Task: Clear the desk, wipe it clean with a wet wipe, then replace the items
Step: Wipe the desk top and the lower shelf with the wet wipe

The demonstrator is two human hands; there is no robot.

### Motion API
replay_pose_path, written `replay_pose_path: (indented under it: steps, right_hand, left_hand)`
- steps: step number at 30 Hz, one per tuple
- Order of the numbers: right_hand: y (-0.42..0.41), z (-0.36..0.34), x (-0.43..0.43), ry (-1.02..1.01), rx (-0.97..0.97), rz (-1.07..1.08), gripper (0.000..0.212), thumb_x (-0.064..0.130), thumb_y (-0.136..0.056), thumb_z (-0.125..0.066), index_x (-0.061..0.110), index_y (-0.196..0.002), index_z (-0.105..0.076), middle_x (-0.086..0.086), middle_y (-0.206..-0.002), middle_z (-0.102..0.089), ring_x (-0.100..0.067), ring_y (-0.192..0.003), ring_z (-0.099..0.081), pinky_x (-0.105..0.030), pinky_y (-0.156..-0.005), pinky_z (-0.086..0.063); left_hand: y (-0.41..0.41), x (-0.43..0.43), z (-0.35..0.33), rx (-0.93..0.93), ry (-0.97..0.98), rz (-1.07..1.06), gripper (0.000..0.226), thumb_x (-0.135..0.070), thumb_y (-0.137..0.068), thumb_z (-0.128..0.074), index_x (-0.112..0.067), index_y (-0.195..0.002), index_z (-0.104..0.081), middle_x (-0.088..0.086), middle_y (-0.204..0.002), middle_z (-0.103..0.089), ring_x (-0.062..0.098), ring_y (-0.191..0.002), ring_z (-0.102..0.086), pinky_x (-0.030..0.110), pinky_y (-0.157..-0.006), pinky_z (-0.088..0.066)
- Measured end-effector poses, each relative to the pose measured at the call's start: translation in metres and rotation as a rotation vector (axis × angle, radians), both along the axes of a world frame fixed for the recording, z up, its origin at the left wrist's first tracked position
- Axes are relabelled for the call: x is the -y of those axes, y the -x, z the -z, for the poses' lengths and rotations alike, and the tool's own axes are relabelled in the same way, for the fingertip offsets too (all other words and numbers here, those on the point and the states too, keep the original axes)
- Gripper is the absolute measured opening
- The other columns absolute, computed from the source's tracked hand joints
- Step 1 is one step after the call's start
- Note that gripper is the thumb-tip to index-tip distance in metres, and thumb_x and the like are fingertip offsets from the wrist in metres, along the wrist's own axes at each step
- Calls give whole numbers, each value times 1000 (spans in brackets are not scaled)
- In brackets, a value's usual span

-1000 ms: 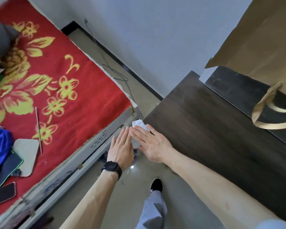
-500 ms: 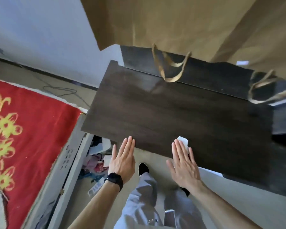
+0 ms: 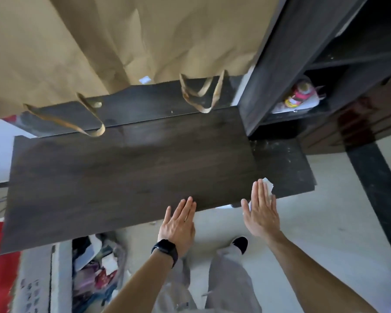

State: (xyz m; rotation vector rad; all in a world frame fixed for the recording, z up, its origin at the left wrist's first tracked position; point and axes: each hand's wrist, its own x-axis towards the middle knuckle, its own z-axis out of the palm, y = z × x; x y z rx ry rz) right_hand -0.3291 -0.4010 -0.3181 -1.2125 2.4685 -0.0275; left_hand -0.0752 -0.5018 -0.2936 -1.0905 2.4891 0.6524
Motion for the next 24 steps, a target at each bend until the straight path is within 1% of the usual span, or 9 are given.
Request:
replay_pose_path:
  steps: [3,6,8,10,11,14,18,21,24]
  right_hand:
    - [20,6,-6,61,174,-32,69,45,-101,-14,11,-156,8,-7,-164,11,-25,-153,-1,-46,-123,-17]
    - [31,1,-7,163,395,-21,65,45,-97,-10,19,-153,10,-11,-164,2,-28,-152,-7,-30,-120,-7]
    - [42,-4,-7,216,520,36,62,46,-98,-13,21,-154,1,-10,-163,-13,-27,-150,-20,-22,-116,-14]
    - [59,-5,-9,221,588,93,54,37,-105,-24,21,-156,-15,-4,-158,-31,-23,-141,-40,-17,-106,-29]
    - [69,-1,-10,222,619,108,51,30,-106,-29,20,-156,-20,-3,-156,-37,-20,-137,-45,-14,-103,-33]
    - [89,14,-15,249,697,65,49,23,-106,-33,17,-155,-26,-5,-153,-43,-17,-136,-46,-6,-100,-28]
    - [91,26,-22,303,816,132,50,27,-107,-30,17,-155,-24,-3,-152,-44,-19,-135,-48,-5,-95,-28]
    - [91,34,-22,368,851,233,45,32,-106,-34,20,-149,-38,0,-143,-55,-16,-129,-54,-7,-94,-34]
    - [102,43,-13,459,780,338,43,40,-102,-47,22,-141,-52,9,-131,-59,-3,-119,-54,5,-86,-31]
  left_hand:
    - [44,-12,-8,13,-12,13,75,-39,-86,3,-20,-157,-7,-7,-164,5,17,-152,-1,44,-120,1]
    - [80,-27,-6,26,0,-35,63,-38,-98,-9,-20,-157,1,-9,-161,17,15,-152,7,43,-121,3]
    - [104,-35,-6,17,10,-87,62,-36,-98,-23,-16,-156,-17,-5,-160,4,19,-151,-12,48,-120,-15]
    - [127,-40,-3,16,32,-127,63,-37,-93,-32,-12,-149,-39,-1,-159,-19,22,-145,-33,51,-111,-38]
    - [139,-41,1,4,44,-149,63,-37,-91,-34,-11,-148,-42,0,-158,-25,22,-144,-35,53,-108,-40]
    - [178,-44,9,-16,126,-199,64,-39,-94,-32,-11,-151,-35,2,-160,-26,18,-147,-20,53,-112,-28]
    - [217,-53,16,28,159,-328,67,-43,-96,-17,-15,-157,-16,-4,-164,-6,12,-151,-4,49,-120,-14]
    - [231,-58,22,16,172,-406,67,-45,-97,-12,-17,-157,-6,-8,-163,7,8,-150,7,46,-123,-6]
    - [240,-59,23,4,163,-452,68,-47,-97,-19,-20,-158,-3,-9,-163,10,6,-149,12,45,-122,-2]
